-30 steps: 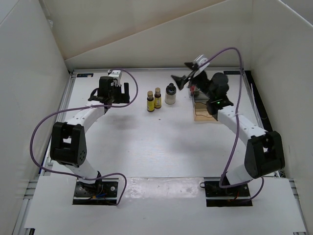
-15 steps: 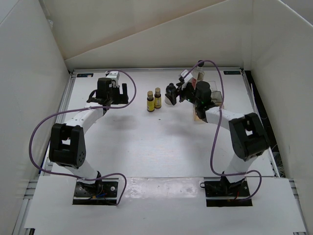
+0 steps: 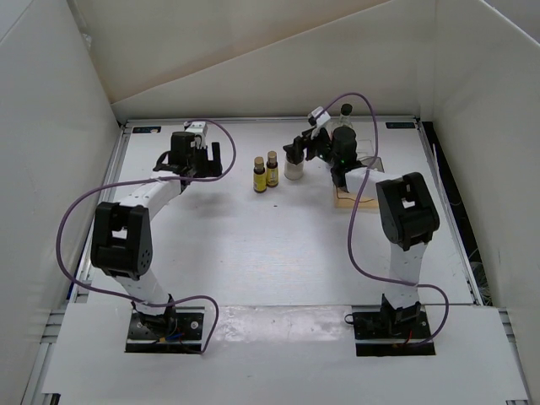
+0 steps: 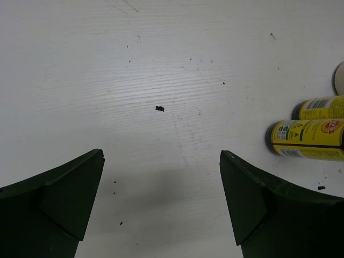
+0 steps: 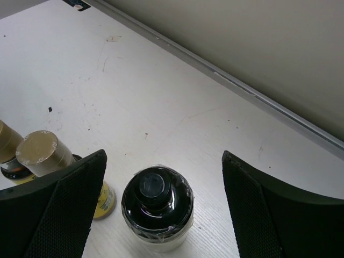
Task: Organize the condiment bottles
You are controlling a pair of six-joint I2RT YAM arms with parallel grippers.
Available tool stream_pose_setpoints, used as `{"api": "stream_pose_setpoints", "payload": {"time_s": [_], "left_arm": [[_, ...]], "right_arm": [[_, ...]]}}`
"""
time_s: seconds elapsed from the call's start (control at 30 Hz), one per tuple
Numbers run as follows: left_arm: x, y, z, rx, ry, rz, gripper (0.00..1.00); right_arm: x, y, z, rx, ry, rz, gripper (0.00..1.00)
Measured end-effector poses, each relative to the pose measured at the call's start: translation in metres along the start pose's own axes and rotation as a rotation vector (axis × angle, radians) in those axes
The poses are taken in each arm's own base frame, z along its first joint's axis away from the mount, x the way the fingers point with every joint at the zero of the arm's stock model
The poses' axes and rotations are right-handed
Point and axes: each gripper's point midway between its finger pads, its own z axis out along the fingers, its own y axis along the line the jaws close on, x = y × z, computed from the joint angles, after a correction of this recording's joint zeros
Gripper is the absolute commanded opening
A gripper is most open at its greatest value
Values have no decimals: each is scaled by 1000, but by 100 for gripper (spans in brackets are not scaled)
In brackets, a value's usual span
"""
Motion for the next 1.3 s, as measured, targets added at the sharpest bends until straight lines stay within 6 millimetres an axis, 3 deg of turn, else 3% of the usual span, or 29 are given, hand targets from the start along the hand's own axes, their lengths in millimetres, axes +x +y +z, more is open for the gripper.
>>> {"api": "stream_pose_setpoints", "payload": {"time_s": [0.13,0.3,0.63,0.73,0.97,1.1,1.13,1.17,1.2,1.3], "left_arm": [[0,2,5,-3,7,-2,100],[8,3,11,-4,28,-4,100],[9,2,12,-1,32,-4,100],[9,2,12,0,33,-4,100],[8,4,12,-2,32,-6,100],[8,4,12,-4,32,-7,100],[8,5,12,-4,32,-7,100],[8,5,12,-4,32,-7,100],[8,5,12,-4,32,-7,100],[8,5,12,-4,32,-8,100]], "right_arm": [[6,0,4,-5,7,20,88],[6,0,4,-6,7,27,78],[15,0,4,-5,23,38,79],[17,1,5,-6,26,36,71],[37,1,7,-2,63,57,69],[40,3,8,-4,71,56,54],[39,3,8,-2,67,51,34],[36,3,9,1,55,51,22],[34,2,10,4,52,48,4],[30,0,11,15,41,39,0]]}}
